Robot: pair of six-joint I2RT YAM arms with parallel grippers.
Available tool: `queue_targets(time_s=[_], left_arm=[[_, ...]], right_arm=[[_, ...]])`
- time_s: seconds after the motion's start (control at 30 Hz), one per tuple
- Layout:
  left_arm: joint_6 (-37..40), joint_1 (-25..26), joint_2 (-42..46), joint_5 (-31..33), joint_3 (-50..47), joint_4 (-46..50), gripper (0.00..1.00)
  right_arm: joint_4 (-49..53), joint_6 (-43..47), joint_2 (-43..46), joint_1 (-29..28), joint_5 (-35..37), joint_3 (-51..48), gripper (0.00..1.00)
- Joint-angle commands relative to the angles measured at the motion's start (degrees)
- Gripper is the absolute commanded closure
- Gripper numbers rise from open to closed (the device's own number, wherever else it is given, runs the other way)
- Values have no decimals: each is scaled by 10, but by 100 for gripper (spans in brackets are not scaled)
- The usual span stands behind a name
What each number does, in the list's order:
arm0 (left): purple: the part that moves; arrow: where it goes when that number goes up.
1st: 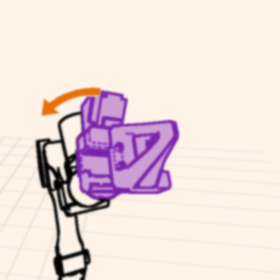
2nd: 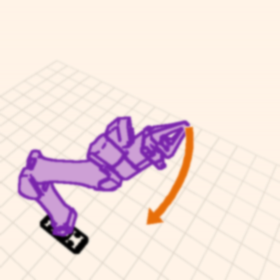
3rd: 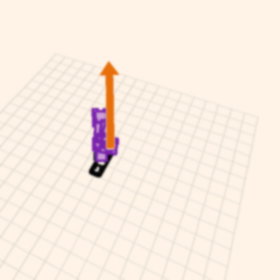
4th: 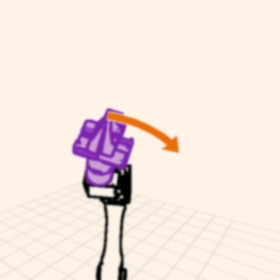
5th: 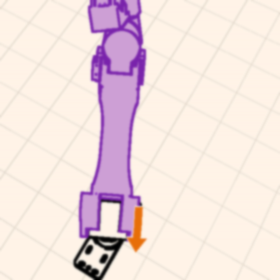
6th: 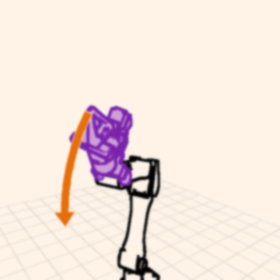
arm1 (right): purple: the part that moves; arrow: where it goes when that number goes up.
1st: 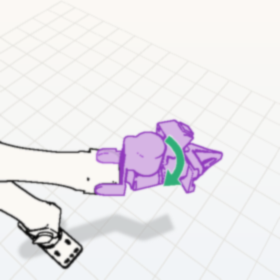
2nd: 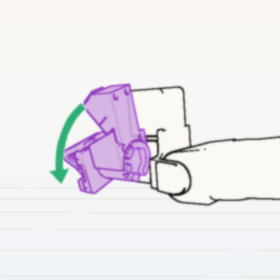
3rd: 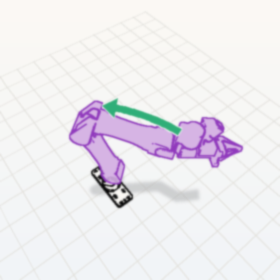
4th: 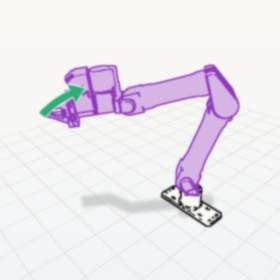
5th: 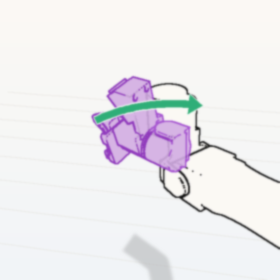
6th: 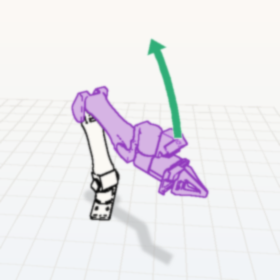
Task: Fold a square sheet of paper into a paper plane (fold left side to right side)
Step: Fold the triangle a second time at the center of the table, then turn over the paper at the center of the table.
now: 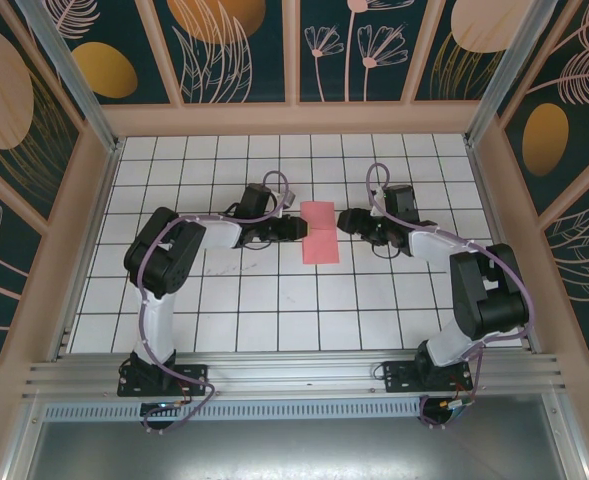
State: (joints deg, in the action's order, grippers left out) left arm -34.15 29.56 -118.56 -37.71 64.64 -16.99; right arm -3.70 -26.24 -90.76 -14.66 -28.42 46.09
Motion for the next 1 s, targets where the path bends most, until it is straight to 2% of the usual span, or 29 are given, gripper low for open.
queue_targets(time_s=[0.0,0.23,0.4,0.7,0.83,0.97], left_arm=[[1,-1,-10,-20,11,-25,74],[1,-1,2,-11,-2,-41,100],[9,-1,29,20,-20,-36,100],[9,-1,51,38,-39,-35,100],[8,-1,51,40,-37,-35,100],[8,-1,52,44,-37,-32,100]], right_arm=[[-5,-5,-4,-3,-22,10,30],[8,-10,-41,-13,-38,35,29],[14,-17,-72,-21,-50,58,28],[5,-40,-126,-32,-84,88,29],[-6,-49,-155,-44,-96,108,33],[-26,-64,-180,-52,-115,123,43]])
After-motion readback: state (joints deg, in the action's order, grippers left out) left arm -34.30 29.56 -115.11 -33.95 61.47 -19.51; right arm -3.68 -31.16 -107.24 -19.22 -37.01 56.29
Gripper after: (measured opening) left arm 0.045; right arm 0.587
